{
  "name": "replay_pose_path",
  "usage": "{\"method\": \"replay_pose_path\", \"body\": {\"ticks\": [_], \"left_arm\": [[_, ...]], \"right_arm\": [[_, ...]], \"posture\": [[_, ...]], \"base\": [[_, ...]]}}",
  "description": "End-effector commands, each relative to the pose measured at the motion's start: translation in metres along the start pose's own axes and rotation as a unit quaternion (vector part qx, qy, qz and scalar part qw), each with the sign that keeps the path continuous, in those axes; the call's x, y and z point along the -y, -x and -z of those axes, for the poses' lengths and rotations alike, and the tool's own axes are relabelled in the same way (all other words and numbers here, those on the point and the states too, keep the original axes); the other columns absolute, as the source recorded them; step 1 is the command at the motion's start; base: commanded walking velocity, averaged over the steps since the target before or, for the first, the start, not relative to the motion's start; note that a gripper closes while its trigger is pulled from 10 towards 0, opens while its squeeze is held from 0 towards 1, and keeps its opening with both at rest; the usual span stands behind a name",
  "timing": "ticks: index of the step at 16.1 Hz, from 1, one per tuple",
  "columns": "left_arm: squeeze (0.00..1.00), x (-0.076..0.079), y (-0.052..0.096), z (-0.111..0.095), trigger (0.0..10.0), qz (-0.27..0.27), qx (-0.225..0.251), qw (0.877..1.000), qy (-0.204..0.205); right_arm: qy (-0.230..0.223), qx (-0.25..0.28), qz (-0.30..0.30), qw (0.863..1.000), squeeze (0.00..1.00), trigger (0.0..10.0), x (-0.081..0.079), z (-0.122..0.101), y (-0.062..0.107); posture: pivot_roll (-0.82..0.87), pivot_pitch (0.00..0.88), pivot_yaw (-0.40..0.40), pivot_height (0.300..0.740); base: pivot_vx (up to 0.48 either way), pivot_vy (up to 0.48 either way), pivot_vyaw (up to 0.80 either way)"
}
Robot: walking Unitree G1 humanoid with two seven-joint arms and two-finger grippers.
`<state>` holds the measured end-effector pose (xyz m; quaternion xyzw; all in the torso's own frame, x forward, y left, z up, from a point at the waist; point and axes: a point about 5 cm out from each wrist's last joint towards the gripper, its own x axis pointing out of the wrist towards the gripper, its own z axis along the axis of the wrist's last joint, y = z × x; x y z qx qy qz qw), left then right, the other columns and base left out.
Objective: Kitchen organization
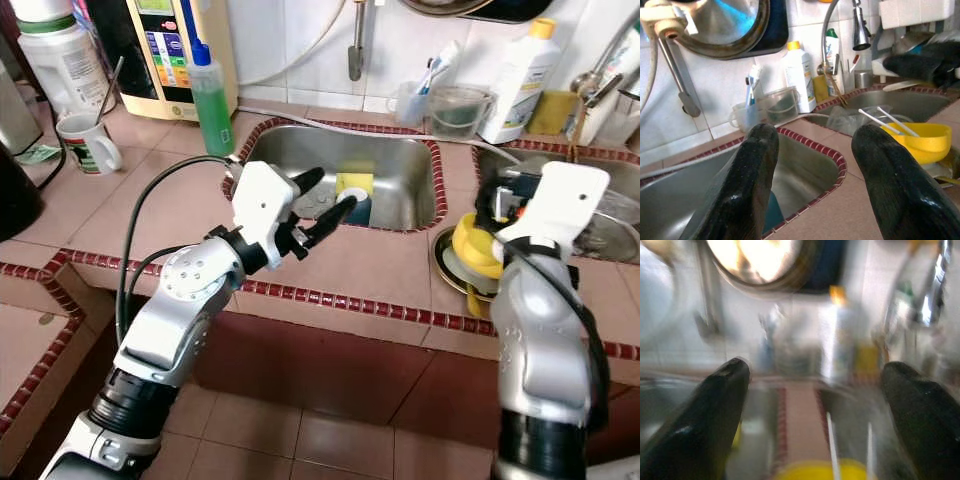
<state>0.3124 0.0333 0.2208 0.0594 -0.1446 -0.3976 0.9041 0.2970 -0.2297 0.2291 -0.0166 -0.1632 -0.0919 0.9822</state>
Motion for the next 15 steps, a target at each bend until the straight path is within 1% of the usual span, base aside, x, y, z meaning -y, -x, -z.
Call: {"method": "replay_pose_path", "body": {"ticks": [1,2,3,5,7,10,15], "left_arm": [[0.00,-0.007,0.005,-0.001,10.0,-0.024,0.006,1.000,0.013],[0.00,-0.012,0.009,-0.001,10.0,-0.041,0.011,0.999,0.016],[0.00,-0.015,0.013,0.000,10.0,-0.047,0.011,0.999,0.010],[0.00,-0.015,0.018,0.004,10.0,-0.045,0.006,0.999,0.008],[0.00,-0.015,0.021,0.007,10.0,-0.046,0.000,0.999,0.012],[0.00,-0.013,0.019,0.007,10.0,-0.037,-0.004,0.999,0.008],[0.00,-0.012,0.018,0.008,10.0,-0.034,-0.008,0.999,0.010]], "right_arm": [[-0.007,0.054,-0.060,0.997,0.00,10.0,-0.013,-0.012,0.010],[-0.005,0.056,-0.070,0.996,0.00,10.0,-0.017,-0.008,0.022],[-0.001,0.051,-0.071,0.996,0.00,10.0,-0.019,-0.005,0.029],[0.002,0.048,-0.076,0.996,0.00,10.0,-0.021,-0.003,0.036],[0.005,0.044,-0.075,0.996,0.00,10.0,-0.021,-0.001,0.039],[0.006,0.056,-0.081,0.995,0.00,10.0,-0.020,0.001,0.040],[0.006,0.059,-0.084,0.995,0.00,10.0,-0.021,0.000,0.040]], "posture": [[-0.12,0.012,0.003,0.740],[-0.13,0.009,0.007,0.740],[-0.13,0.009,0.009,0.740],[-0.13,0.008,0.018,0.740],[-0.14,0.004,0.025,0.740],[-0.14,0.000,0.028,0.740],[-0.14,0.000,0.026,0.740]], "base": [[0.000,0.000,0.00],[0.000,0.000,0.00],[0.000,0.000,0.00],[0.000,0.000,0.00],[0.000,-0.349,0.00],[0.000,-0.400,0.00],[0.000,-0.406,0.00]]}}
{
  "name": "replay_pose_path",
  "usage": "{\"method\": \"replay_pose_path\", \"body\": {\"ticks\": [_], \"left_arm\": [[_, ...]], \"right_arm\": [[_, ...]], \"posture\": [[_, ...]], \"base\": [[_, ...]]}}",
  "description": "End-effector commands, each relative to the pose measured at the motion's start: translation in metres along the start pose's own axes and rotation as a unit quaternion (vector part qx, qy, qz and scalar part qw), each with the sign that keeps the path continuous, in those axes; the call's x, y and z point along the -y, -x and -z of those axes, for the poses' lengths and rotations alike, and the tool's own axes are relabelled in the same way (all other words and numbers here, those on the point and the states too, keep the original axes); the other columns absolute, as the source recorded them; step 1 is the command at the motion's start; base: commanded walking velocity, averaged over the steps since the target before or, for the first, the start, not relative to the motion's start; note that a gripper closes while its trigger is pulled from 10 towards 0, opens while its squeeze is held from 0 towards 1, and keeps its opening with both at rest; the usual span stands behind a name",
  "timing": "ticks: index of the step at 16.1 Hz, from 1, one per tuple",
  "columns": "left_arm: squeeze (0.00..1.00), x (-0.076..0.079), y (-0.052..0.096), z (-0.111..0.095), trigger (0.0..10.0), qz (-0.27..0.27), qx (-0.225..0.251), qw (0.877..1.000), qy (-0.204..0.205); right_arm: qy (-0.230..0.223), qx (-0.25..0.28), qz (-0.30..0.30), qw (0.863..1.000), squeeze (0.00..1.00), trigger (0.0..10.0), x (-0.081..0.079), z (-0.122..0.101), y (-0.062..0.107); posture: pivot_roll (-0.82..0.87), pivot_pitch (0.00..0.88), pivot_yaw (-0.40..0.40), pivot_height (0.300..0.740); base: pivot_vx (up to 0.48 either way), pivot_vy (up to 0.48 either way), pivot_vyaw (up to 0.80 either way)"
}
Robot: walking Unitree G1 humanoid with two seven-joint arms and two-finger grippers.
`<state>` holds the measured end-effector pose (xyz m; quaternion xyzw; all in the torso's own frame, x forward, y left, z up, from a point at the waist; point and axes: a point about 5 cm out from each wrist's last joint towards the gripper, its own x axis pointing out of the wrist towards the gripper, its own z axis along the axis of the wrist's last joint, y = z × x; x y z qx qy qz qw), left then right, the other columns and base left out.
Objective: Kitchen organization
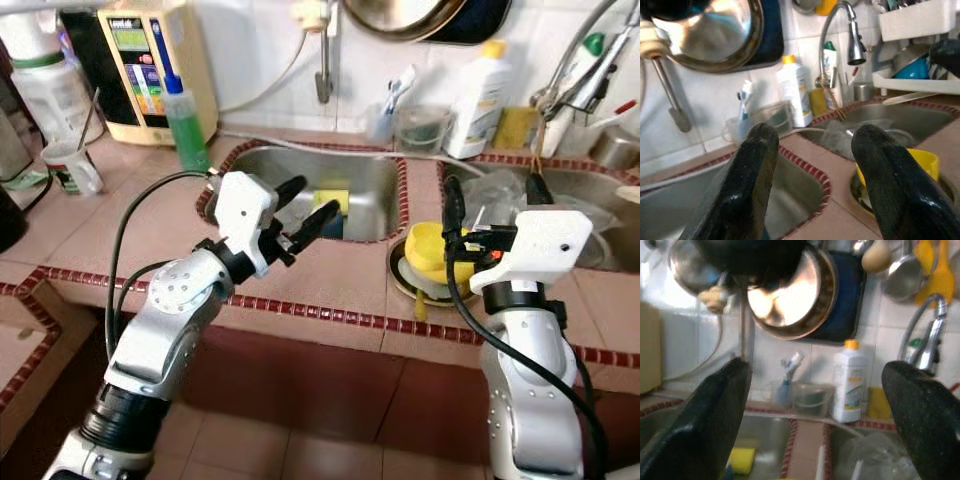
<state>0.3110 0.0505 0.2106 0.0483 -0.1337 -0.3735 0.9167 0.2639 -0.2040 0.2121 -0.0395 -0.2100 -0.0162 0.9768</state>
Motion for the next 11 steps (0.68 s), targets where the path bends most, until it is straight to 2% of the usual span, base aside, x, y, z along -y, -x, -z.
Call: {"method": "replay_pose_path", "body": {"ticks": [1,2,5,7,11], "left_arm": [[0.00,-0.004,0.002,-0.001,10.0,-0.005,-0.001,1.000,0.000],[0.00,-0.004,0.001,-0.001,10.0,-0.004,-0.003,1.000,0.002],[0.00,-0.001,0.000,-0.002,10.0,0.005,-0.004,1.000,0.000],[0.00,-0.005,-0.005,0.002,10.0,0.004,-0.046,0.998,-0.030],[0.00,-0.005,-0.008,-0.003,10.0,0.013,-0.055,0.997,-0.044]], "right_arm": [[0.003,0.009,-0.007,1.000,0.00,10.0,-0.001,-0.004,-0.002],[0.003,0.010,-0.007,1.000,0.00,10.0,-0.001,-0.004,-0.002],[-0.001,0.006,0.001,1.000,0.00,10.0,0.001,-0.003,-0.002],[-0.001,-0.022,0.039,0.999,0.00,10.0,0.009,0.002,-0.007],[-0.008,-0.053,0.091,0.994,0.00,10.0,0.022,0.007,-0.016]], "posture": [[-0.14,0.000,0.026,0.740],[-0.14,0.000,0.026,0.740],[-0.14,0.004,0.026,0.740],[-0.14,0.009,0.027,0.740],[-0.15,0.025,0.036,0.740]], "base": [[0.000,-0.405,0.00],[0.000,-0.405,0.00],[0.000,0.000,0.00],[0.000,0.000,0.00],[0.000,0.000,0.00]]}}
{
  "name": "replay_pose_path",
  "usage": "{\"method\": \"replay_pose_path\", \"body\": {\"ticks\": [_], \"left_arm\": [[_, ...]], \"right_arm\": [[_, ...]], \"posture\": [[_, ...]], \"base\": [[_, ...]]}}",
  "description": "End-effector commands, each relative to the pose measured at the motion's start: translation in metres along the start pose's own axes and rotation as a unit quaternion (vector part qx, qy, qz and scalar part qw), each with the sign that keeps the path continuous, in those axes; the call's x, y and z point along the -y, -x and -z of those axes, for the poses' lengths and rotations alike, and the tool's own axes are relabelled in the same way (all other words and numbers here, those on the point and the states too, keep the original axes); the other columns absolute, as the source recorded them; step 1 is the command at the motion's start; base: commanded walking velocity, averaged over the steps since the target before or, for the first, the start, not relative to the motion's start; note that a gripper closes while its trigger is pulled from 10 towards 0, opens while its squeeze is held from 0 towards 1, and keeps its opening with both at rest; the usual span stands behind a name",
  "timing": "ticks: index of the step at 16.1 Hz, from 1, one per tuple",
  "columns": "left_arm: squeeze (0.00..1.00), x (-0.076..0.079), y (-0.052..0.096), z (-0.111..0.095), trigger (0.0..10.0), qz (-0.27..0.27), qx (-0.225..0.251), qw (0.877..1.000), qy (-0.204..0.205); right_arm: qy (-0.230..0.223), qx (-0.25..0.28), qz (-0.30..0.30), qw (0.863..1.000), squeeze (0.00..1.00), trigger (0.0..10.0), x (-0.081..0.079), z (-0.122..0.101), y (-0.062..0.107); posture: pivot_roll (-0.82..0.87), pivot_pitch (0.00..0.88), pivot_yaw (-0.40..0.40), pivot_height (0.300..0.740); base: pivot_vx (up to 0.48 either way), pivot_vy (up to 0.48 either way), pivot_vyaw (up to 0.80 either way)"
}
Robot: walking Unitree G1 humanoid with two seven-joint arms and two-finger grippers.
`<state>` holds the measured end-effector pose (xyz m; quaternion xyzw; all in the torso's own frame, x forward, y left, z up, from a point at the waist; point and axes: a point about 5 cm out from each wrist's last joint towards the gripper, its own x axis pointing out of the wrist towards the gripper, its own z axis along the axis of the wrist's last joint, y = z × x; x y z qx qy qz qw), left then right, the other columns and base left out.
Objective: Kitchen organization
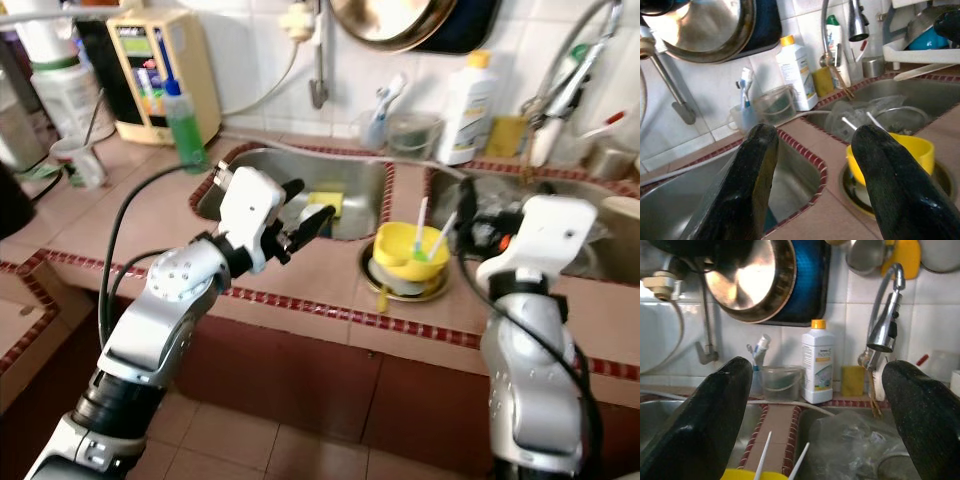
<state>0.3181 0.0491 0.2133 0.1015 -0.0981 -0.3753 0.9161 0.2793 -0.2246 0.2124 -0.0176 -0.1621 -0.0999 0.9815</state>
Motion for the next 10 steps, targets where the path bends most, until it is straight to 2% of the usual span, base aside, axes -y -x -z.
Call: {"method": "replay_pose_path", "body": {"ticks": [1,4,10], "left_arm": [[0.00,0.002,-0.002,-0.002,10.0,0.012,-0.008,1.000,-0.001],[0.00,0.014,-0.005,-0.002,10.0,0.046,-0.043,0.998,0.010],[0.00,0.027,-0.015,-0.016,10.0,0.065,-0.059,0.996,0.033]], "right_arm": [[-0.006,-0.017,0.024,1.000,0.00,10.0,0.005,0.002,-0.004],[-0.007,-0.070,0.099,0.993,0.00,10.0,0.017,0.007,-0.023],[-0.024,-0.125,0.128,0.984,0.00,10.0,0.016,0.014,-0.048]], "posture": [[-0.15,0.031,0.038,0.740],[-0.15,0.048,0.043,0.740],[-0.14,0.082,0.052,0.740]], "base": [[0.000,0.000,0.00],[0.000,0.000,0.00],[0.000,0.000,0.00]]}}
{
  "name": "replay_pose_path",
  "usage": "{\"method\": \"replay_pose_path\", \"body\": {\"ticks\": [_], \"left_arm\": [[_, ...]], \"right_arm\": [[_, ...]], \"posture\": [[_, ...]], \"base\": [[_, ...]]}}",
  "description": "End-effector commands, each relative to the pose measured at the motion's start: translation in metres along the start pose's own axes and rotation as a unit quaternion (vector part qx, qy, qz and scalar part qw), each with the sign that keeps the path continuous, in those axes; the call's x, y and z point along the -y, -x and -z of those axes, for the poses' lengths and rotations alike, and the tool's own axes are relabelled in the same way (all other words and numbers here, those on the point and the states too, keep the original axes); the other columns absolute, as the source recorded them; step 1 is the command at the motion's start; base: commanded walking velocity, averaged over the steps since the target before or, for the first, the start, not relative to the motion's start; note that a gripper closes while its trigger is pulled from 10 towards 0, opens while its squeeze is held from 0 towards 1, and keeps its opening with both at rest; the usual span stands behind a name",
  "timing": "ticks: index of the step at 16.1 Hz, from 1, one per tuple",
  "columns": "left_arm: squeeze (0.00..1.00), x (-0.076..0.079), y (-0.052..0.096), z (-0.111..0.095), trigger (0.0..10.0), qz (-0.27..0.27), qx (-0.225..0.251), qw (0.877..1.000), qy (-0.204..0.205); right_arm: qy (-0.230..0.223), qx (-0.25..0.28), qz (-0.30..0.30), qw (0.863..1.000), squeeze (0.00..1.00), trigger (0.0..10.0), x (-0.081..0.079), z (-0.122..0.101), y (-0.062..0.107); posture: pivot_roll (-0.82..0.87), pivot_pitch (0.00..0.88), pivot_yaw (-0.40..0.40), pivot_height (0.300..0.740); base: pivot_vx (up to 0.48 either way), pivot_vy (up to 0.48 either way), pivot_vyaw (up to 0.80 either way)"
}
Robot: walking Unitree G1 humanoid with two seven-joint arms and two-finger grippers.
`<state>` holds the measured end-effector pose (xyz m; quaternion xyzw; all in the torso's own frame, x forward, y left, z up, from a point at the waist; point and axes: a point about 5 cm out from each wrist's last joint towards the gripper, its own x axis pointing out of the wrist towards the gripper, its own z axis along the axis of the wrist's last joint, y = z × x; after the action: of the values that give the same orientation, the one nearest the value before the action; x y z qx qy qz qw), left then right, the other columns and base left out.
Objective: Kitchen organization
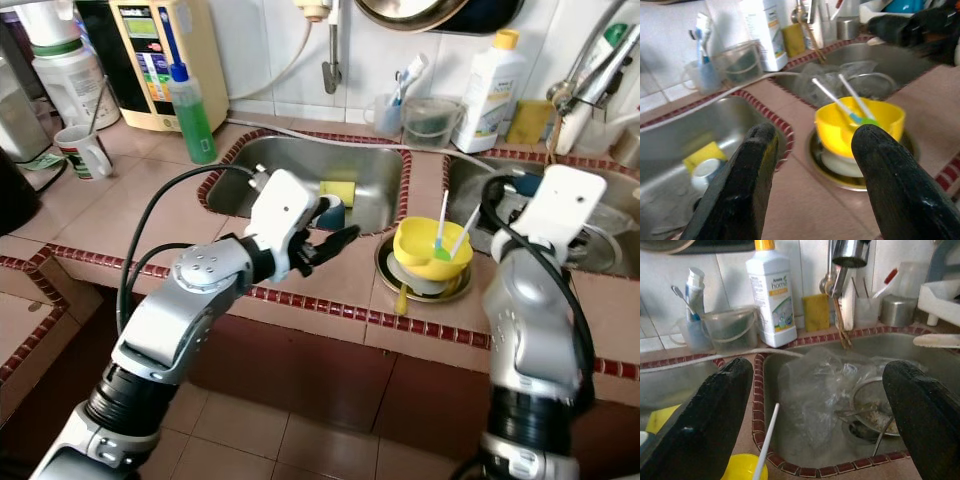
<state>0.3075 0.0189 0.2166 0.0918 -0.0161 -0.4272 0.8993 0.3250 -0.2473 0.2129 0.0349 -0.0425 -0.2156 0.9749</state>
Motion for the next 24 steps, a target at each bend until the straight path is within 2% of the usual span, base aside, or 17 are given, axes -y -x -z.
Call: {"method": "replay_pose_path", "body": {"ticks": [1,3,7,11,16,18,22,24], "left_arm": [[0.00,0.003,-0.001,-0.008,10.0,0.002,0.002,1.000,-0.007],[0.00,0.004,-0.002,-0.010,10.0,0.002,-0.006,1.000,-0.002],[0.00,0.008,-0.002,-0.015,10.0,0.000,-0.006,1.000,-0.005],[0.00,0.009,-0.001,-0.017,10.0,-0.004,-0.006,1.000,-0.004],[0.00,0.012,-0.002,-0.024,10.0,-0.003,-0.001,1.000,-0.007],[0.00,0.012,-0.003,-0.026,10.0,-0.005,0.002,1.000,-0.006],[0.00,0.013,-0.003,-0.027,10.0,-0.004,0.003,1.000,-0.006],[0.00,0.021,-0.002,-0.027,10.0,0.014,0.001,1.000,-0.016]], "right_arm": [[0.001,-0.018,0.008,1.000,0.00,10.0,0.000,0.002,-0.004],[-0.017,-0.039,-0.011,0.999,0.00,10.0,-0.006,0.006,-0.007],[-0.001,-0.056,-0.043,0.998,0.00,10.0,-0.017,0.017,-0.011],[-0.015,-0.072,-0.065,0.995,0.00,10.0,-0.024,0.024,-0.010],[-0.047,-0.079,-0.078,0.993,0.00,10.0,-0.027,0.014,-0.020],[-0.047,-0.072,-0.080,0.993,0.00,10.0,-0.028,0.009,-0.024],[-0.051,-0.071,-0.075,0.993,0.00,10.0,-0.025,0.005,-0.030],[-0.055,-0.066,-0.065,0.994,0.00,10.0,-0.019,0.000,-0.035]], "posture": [[-0.14,0.082,0.052,0.740],[-0.14,0.092,0.047,0.740],[-0.14,0.097,0.043,0.740],[-0.13,0.095,0.033,0.740],[-0.12,0.083,0.029,0.740],[-0.12,0.078,0.025,0.740],[-0.12,0.075,0.022,0.740],[-0.12,0.083,0.024,0.740]], "base": [[0.000,0.000,0.00],[0.000,0.000,0.00],[0.000,0.000,0.00],[0.000,0.000,0.00],[0.000,0.000,0.00],[0.000,0.000,0.00],[0.000,0.000,0.00],[0.000,0.000,0.00]]}}
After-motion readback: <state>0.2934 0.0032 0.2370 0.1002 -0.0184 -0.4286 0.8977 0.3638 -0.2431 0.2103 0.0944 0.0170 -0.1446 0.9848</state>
